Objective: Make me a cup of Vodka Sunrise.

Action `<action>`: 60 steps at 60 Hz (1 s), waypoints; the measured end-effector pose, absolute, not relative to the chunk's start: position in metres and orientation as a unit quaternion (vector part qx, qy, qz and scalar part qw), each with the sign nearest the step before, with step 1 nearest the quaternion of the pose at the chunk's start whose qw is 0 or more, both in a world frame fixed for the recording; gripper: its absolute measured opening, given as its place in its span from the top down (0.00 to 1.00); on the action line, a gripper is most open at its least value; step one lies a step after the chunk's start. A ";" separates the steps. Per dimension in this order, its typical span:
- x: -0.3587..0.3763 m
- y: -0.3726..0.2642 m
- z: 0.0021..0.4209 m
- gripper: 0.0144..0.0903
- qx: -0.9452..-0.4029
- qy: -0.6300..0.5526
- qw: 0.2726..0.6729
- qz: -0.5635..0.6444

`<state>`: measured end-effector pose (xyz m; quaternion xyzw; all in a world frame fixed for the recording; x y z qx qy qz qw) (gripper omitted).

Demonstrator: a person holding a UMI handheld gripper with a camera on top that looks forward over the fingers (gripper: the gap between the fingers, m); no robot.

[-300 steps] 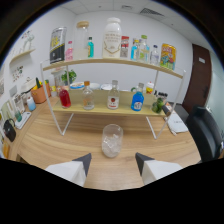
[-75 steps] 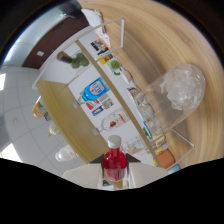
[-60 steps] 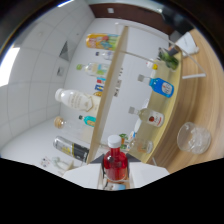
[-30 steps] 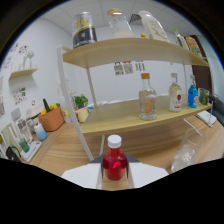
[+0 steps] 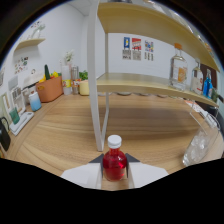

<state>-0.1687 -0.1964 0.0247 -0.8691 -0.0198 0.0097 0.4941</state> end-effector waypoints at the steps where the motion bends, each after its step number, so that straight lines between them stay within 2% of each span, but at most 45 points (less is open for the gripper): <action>1: -0.168 -0.196 0.025 0.73 -0.869 -0.020 0.494 0.008; 11: -0.170 -0.202 0.022 0.71 -0.872 -0.037 0.489 -0.001; 14: -0.170 -0.206 0.020 0.68 -0.875 -0.041 0.482 0.005; 20: -0.175 -0.215 0.024 0.42 -0.881 -0.043 0.470 0.030; 21: -0.176 -0.218 0.027 0.26 -0.881 -0.045 0.470 0.035; 23: -0.177 -0.222 0.036 0.04 -0.879 -0.050 0.473 0.042; 26: -0.177 -0.228 0.054 0.08 -0.872 -0.058 0.483 0.050; 37: -0.165 -0.257 0.135 0.06 -0.840 -0.076 0.532 0.074; 44: -0.130 -0.279 0.175 0.05 -0.829 -0.065 0.552 0.066; 53: -0.072 -0.306 0.188 0.05 -0.827 -0.054 0.558 0.038; 60: -0.030 -0.327 0.168 0.06 -0.838 -0.052 0.544 0.014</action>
